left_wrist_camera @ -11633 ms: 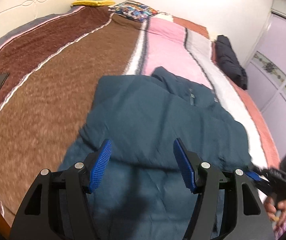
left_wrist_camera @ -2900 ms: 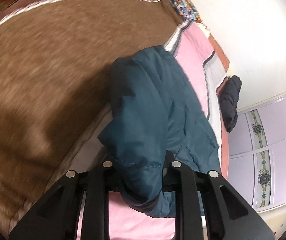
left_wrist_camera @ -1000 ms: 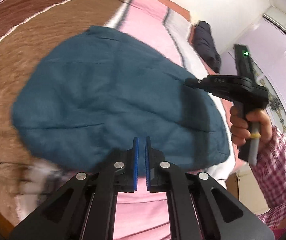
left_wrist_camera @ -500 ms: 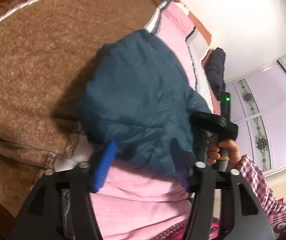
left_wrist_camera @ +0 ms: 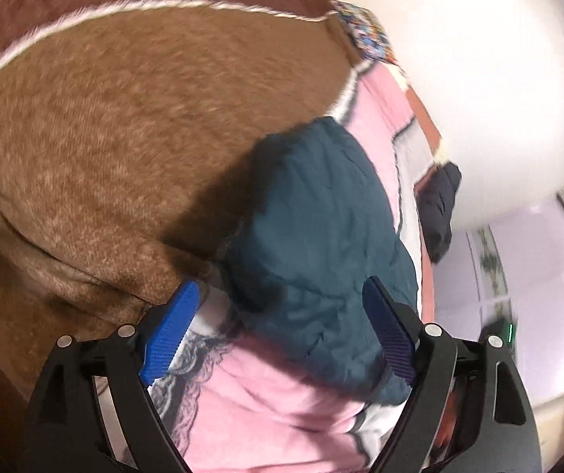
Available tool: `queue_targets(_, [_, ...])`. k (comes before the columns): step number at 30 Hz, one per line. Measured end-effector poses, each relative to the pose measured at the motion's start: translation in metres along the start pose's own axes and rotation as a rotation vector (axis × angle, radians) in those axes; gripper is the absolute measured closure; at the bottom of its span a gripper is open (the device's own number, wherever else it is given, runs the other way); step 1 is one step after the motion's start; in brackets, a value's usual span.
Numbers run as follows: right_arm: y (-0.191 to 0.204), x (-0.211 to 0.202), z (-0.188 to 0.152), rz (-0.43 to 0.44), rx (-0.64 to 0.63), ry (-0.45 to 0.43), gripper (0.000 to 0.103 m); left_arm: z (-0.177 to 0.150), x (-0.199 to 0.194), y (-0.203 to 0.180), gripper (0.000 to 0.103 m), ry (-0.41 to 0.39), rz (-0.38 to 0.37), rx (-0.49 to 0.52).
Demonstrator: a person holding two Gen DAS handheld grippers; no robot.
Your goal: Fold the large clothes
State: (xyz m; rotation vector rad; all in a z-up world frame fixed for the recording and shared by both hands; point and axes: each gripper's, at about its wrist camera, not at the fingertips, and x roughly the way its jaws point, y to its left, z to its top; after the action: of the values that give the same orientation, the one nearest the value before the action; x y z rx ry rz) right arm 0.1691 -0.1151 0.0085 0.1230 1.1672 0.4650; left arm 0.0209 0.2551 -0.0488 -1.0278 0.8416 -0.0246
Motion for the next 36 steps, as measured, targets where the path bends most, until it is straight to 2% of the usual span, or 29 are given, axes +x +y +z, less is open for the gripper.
queue_targets(4, [0.002, 0.028, -0.028, -0.003, -0.014, 0.100, 0.103, 0.007, 0.023, 0.009, 0.021, 0.034, 0.039, -0.072])
queue_targets(8, [0.001, 0.051, -0.032, -0.044, -0.025, 0.148, 0.103, 0.008, 0.047, 0.006, 0.021, 0.045, 0.125, -0.030])
queue_targets(11, [-0.002, 0.069, -0.030, -0.049, -0.027, 0.177, 0.103, 0.008, 0.061, 0.003, 0.018, 0.064, 0.145, -0.013])
queue_targets(14, [-0.007, 0.080, -0.029, -0.035, -0.005, 0.186, 0.103, 0.008, 0.071, -0.001, 0.016, 0.068, 0.162, 0.021])
queue_targets(23, [-0.005, 0.080, -0.031, -0.024, 0.008, 0.162, 0.103, 0.010, 0.093, -0.004, 0.015, 0.089, 0.158, 0.005])
queue_targets(24, [-0.006, 0.077, -0.032, -0.022, 0.009, 0.160, 0.103, 0.010, 0.094, -0.004, 0.018, 0.093, 0.150, 0.001])
queue_targets(26, [-0.011, 0.067, -0.033, -0.017, 0.006, 0.153, 0.103, 0.010, 0.096, -0.007, 0.051, 0.108, 0.091, -0.010])
queue_targets(27, [-0.016, 0.057, -0.036, -0.011, 0.000, 0.144, 0.103, 0.010, 0.096, -0.009, 0.055, 0.108, 0.080, -0.010])
queue_targets(29, [-0.014, 0.042, -0.040, 0.001, -0.007, 0.110, 0.103, 0.009, 0.093, -0.015, 0.070, 0.101, 0.072, 0.014])
queue_targets(32, [-0.017, 0.017, -0.048, 0.019, -0.012, 0.056, 0.103, 0.010, 0.089, -0.026, 0.077, 0.085, 0.073, 0.066])
queue_targets(36, [-0.022, 0.013, -0.057, 0.029, -0.007, 0.062, 0.103, 0.007, 0.078, -0.038, 0.079, 0.063, 0.048, 0.092])
